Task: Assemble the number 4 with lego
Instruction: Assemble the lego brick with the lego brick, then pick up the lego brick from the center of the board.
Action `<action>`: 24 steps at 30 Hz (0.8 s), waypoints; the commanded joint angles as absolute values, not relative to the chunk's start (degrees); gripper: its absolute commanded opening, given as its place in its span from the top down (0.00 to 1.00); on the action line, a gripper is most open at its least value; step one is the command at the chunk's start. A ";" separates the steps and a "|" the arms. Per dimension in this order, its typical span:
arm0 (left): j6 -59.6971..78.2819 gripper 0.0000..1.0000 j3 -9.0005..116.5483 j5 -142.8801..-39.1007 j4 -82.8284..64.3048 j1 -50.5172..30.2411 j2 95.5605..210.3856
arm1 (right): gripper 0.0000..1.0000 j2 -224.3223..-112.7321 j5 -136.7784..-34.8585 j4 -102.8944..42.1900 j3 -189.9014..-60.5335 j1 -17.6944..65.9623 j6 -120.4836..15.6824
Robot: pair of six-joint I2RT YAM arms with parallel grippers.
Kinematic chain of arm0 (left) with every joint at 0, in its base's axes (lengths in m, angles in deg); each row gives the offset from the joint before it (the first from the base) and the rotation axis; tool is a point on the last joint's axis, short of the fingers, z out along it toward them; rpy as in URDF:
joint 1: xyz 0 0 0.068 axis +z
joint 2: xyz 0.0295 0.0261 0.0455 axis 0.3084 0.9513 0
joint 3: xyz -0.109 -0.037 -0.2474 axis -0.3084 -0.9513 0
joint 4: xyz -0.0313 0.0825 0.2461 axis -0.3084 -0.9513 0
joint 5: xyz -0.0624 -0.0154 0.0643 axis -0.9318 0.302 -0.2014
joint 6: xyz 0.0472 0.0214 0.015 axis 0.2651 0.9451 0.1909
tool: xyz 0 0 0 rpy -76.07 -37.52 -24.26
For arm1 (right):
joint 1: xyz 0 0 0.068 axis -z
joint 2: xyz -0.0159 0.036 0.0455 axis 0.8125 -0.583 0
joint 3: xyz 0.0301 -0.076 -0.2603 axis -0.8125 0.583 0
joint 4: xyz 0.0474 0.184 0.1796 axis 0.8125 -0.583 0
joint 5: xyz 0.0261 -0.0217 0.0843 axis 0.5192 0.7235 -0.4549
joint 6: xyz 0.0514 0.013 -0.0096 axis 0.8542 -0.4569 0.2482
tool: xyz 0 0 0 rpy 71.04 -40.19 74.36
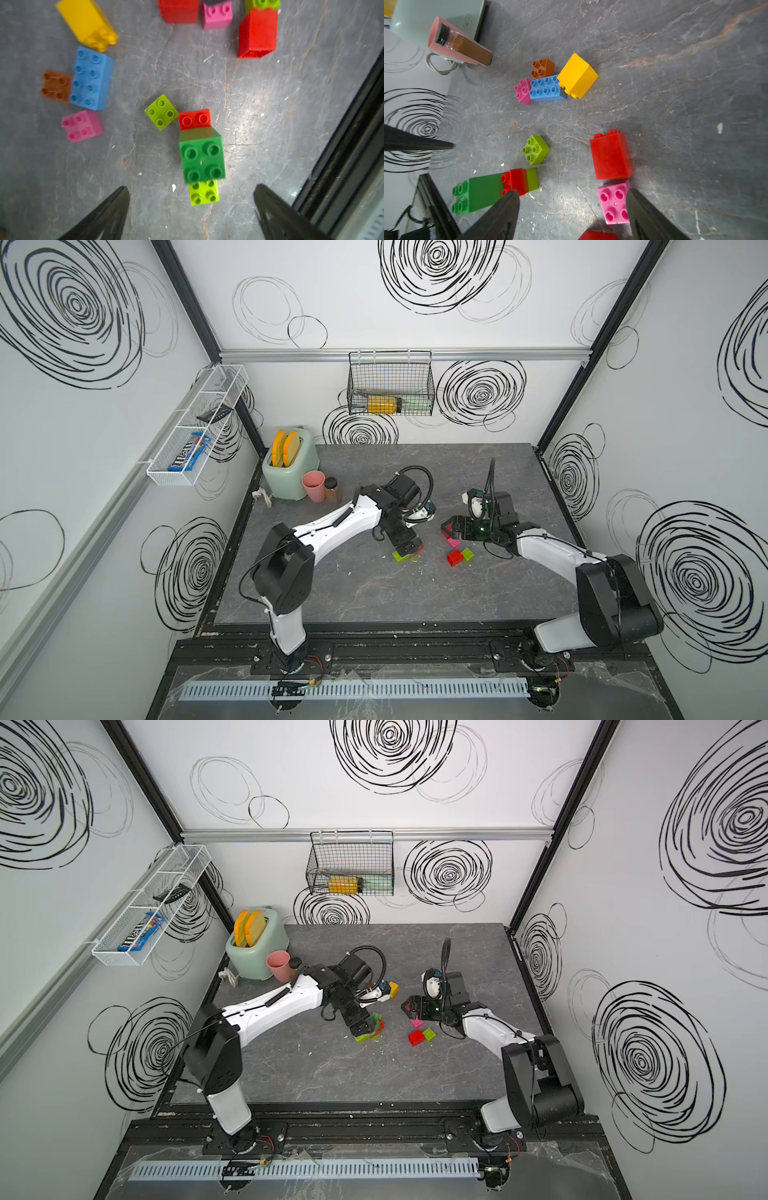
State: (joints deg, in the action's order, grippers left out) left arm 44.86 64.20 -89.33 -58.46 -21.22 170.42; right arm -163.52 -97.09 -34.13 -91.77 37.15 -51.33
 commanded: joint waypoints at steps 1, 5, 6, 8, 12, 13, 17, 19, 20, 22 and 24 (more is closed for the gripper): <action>37.97 0.04 60.11 -89.87 -50.58 -18.05 162.00 | 0.20 -165.26 -88.62 -42.80 -95.66 35.26 -58.10; 19.55 0.04 49.73 -83.63 -34.34 -12.47 150.00 | 0.22 -167.50 -82.27 -50.58 -99.84 31.49 -66.32; 16.05 0.04 46.67 -83.93 -30.99 -11.03 147.29 | 0.22 -168.18 -79.94 -52.37 -100.78 30.20 -68.10; 10.21 0.04 39.80 -82.57 -24.65 -8.71 140.70 | 0.22 -170.12 -76.70 -56.48 -102.57 28.69 -71.24; 4.71 0.04 29.99 -75.20 -19.46 -6.65 130.75 | 0.25 -173.30 -75.94 -60.32 -104.58 28.76 -75.01; 3.80 0.04 28.03 -74.48 -18.76 -5.90 128.57 | 0.25 -174.34 -76.31 -61.41 -105.55 28.80 -75.81; 0.98 0.04 21.82 -75.09 -18.15 -2.86 121.59 | 0.28 -178.19 -76.14 -63.89 -108.50 28.67 -77.78; 0.19 0.04 19.35 -77.41 -17.92 -1.48 118.80 | 0.32 -179.18 -75.36 -63.85 -109.07 28.76 -78.24; -0.19 0.04 18.17 -77.90 -17.71 -1.07 117.63 | 0.34 -179.63 -74.98 -63.67 -109.27 28.82 -78.47; -0.56 0.04 16.54 -78.04 -17.74 -0.73 116.04 | 0.37 -180.24 -74.74 -63.56 -109.71 28.78 -78.54; -1.29 0.04 15.76 -77.64 -18.44 -0.68 115.23 | 0.42 -180.60 -74.96 -63.49 -110.03 28.78 -78.83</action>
